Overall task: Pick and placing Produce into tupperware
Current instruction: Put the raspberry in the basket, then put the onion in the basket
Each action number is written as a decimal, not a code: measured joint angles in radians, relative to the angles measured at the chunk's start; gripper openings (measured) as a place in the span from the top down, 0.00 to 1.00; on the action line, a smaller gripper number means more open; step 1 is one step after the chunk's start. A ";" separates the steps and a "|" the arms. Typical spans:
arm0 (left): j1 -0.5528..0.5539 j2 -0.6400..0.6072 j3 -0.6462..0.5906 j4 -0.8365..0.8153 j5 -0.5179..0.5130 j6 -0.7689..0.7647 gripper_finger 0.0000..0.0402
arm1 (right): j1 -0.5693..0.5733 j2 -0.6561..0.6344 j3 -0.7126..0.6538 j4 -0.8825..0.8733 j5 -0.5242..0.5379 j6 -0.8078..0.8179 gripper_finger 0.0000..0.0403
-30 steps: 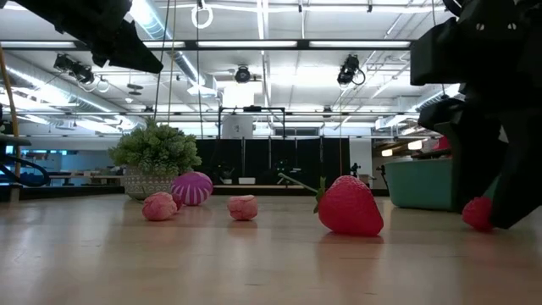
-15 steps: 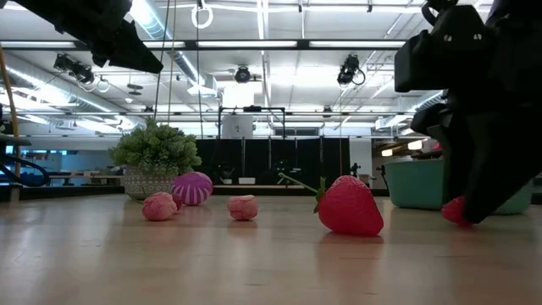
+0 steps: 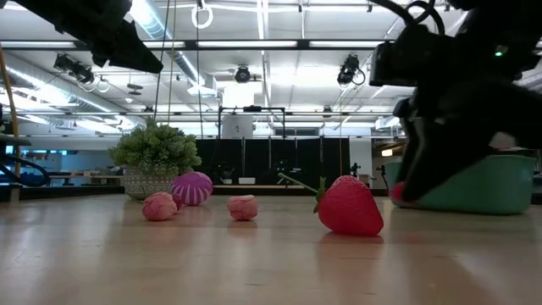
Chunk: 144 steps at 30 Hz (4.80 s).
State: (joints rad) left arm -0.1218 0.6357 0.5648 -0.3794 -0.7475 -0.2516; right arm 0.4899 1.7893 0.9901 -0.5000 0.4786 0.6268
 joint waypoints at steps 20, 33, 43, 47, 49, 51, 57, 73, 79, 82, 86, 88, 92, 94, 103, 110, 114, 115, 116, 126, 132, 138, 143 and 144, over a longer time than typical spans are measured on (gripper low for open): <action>0.000 0.000 0.000 0.000 0.000 0.000 0.73 | -0.036 -0.003 0.317 -0.895 0.132 0.491 0.73; 0.000 0.000 0.000 0.000 0.000 -0.001 0.73 | -0.036 -0.005 0.152 -0.783 -0.067 0.563 0.72; 0.000 0.000 0.000 0.001 0.000 0.000 0.73 | -0.075 -0.005 0.130 -0.720 -0.147 0.501 0.68; 0.000 0.000 0.000 0.001 0.000 0.000 0.73 | -0.094 -0.005 0.130 -0.674 -0.148 0.448 0.63; 0.000 0.000 0.000 0.000 0.000 0.000 0.73 | -0.103 -0.005 0.130 -0.662 -0.148 0.433 0.60; 0.000 0.000 0.000 0.000 0.000 0.000 0.73 | -0.112 -0.005 0.130 -0.659 -0.147 0.419 0.57; 0.000 0.000 0.000 0.003 0.000 -0.002 0.73 | -0.137 -0.005 0.132 -0.662 -0.104 0.340 0.54; -0.072 0.157 0.001 0.111 0.321 -0.169 0.73 | -0.167 -0.005 0.417 -0.665 0.285 0.085 0.54; -0.143 0.398 0.001 0.172 0.319 -0.093 0.73 | -0.167 -0.005 0.517 -0.682 0.421 0.049 0.54; -0.159 0.514 0.001 0.219 0.319 0.038 0.73 | -0.164 -0.005 0.530 -0.692 0.423 0.052 0.54; -0.155 0.625 0.001 0.256 0.319 0.180 0.73 | -0.151 -0.004 0.520 -0.700 0.420 0.052 0.54; -0.147 0.657 0.003 0.256 0.319 0.189 0.72 | -0.145 -0.004 0.517 -0.704 0.414 0.060 0.54; -0.122 0.680 0.006 0.261 0.319 0.157 0.64 | -0.146 -0.004 0.517 -0.704 0.412 0.093 0.54; -0.105 0.681 0.006 0.260 0.319 0.133 0.59 | -0.147 -0.004 0.517 -0.704 0.405 0.110 0.54; -0.026 0.689 0.006 0.260 0.386 0.097 0.33 | -0.147 -0.004 0.517 -0.703 0.403 0.113 0.54; -0.014 0.743 0.006 0.321 0.438 0.136 0.29 | -0.135 -0.004 0.516 -0.702 0.382 0.145 0.54; 0.004 0.795 0.006 0.382 0.433 0.135 0.30 | -0.126 -0.004 0.517 -0.699 0.377 0.108 0.54; 0.008 0.805 0.007 0.388 0.431 0.137 0.30 | -0.127 -0.004 0.517 -0.698 0.380 0.102 0.54; 0.011 0.823 0.008 0.399 0.430 0.146 0.30 | -0.130 -0.004 0.517 -0.697 0.380 0.105 0.54; 0.037 0.880 0.001 0.429 0.440 0.191 0.30 | -0.138 -0.004 0.517 -0.689 0.365 0.107 0.54; 0.038 0.877 0.014 0.432 0.399 0.313 0.30 | -0.138 -0.004 0.518 -0.683 0.358 0.113 0.54; 0.038 0.850 0.088 0.331 0.358 0.332 0.30 | -0.138 -0.004 0.518 -0.680 0.353 0.131 0.54; 0.024 0.836 0.202 0.043 0.356 0.156 0.30 | -0.138 -0.004 0.518 -0.686 0.353 0.131 0.54; 0.019 0.836 0.220 -0.032 0.356 0.111 0.31 | -0.138 -0.004 0.518 -0.688 0.353 0.131 0.54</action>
State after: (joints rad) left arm -0.1032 1.4718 0.7847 -0.4117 -0.3918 -0.1408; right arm 0.3522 1.7851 1.5078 -1.1884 0.8313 0.7574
